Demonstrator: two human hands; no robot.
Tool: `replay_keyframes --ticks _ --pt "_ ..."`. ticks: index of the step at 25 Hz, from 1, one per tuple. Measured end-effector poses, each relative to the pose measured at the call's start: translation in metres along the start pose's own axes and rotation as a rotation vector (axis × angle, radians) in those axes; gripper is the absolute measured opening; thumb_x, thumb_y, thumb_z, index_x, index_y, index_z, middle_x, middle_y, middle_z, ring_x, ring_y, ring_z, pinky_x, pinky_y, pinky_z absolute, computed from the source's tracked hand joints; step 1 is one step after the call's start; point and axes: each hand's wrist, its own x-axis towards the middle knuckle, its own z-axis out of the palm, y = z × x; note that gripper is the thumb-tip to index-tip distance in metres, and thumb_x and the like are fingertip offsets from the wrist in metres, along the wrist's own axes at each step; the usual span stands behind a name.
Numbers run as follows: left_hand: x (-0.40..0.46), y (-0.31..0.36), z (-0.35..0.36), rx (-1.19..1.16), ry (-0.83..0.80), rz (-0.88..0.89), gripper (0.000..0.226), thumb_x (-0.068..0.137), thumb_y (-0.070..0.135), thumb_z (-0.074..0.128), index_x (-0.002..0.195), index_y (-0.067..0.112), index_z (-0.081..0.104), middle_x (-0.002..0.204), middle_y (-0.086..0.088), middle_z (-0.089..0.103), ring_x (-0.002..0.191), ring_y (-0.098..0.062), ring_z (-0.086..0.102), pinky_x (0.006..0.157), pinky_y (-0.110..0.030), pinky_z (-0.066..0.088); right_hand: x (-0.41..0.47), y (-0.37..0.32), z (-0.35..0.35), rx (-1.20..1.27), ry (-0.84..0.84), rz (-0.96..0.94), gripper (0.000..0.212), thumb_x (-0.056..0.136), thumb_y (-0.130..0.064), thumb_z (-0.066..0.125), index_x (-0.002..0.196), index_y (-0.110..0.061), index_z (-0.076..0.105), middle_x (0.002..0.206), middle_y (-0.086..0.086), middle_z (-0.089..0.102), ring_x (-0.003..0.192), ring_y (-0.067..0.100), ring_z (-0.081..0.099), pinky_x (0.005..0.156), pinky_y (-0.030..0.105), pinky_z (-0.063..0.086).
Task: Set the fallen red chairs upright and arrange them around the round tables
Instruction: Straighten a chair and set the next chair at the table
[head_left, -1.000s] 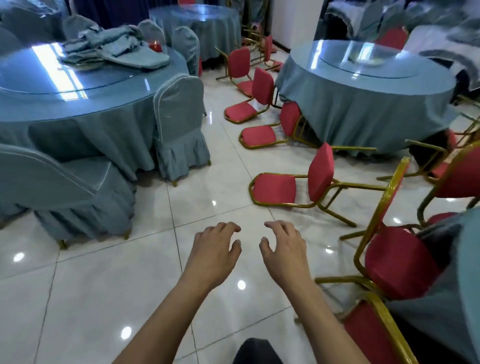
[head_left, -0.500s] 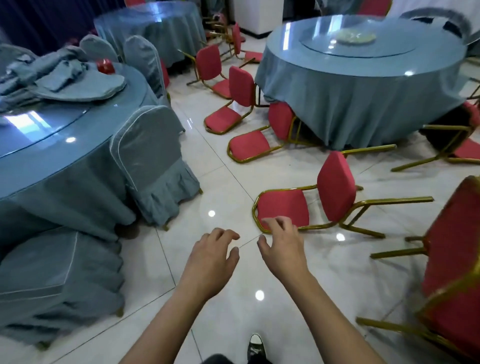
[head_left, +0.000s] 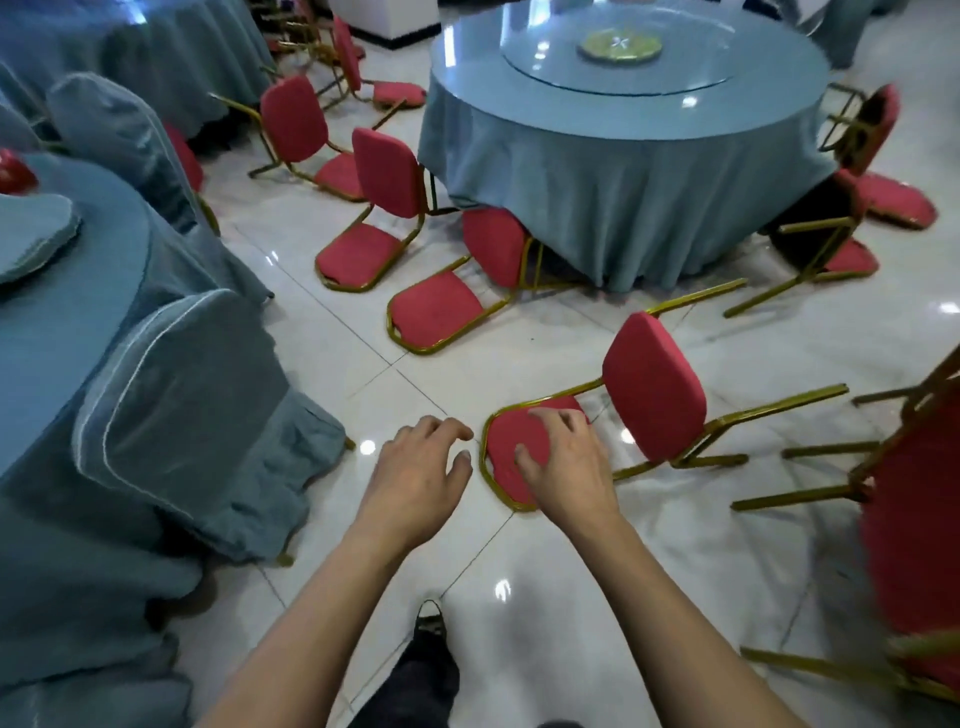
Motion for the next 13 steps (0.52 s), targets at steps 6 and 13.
replay_keyframes --ticks 6,13 --pt "0.161 -0.021 -0.03 0.117 -0.115 0.257 0.032 0.1 0.033 0.047 0.13 0.025 0.057 0.133 0.002 0.05 0.118 -0.024 0.05 0.101 -0.044 0.043 0.089 -0.022 0.012 0.005 0.093 0.228 0.054 0.091 -0.04 0.063 0.142 -0.027 0.049 0.138 -0.001 0.05 0.125 0.023 0.048 0.107 0.044 0.039" --pt "0.282 -0.008 0.018 0.198 -0.269 0.524 0.03 0.1 0.033 0.046 0.128 0.027 0.057 0.133 0.004 0.048 0.114 -0.023 0.051 0.099 -0.041 0.041 0.154 0.021 0.047 0.057 0.175 0.519 0.053 0.093 -0.038 0.061 0.143 -0.028 0.046 0.142 -0.003 0.048 0.131 0.022 0.044 0.111 0.044 0.035"
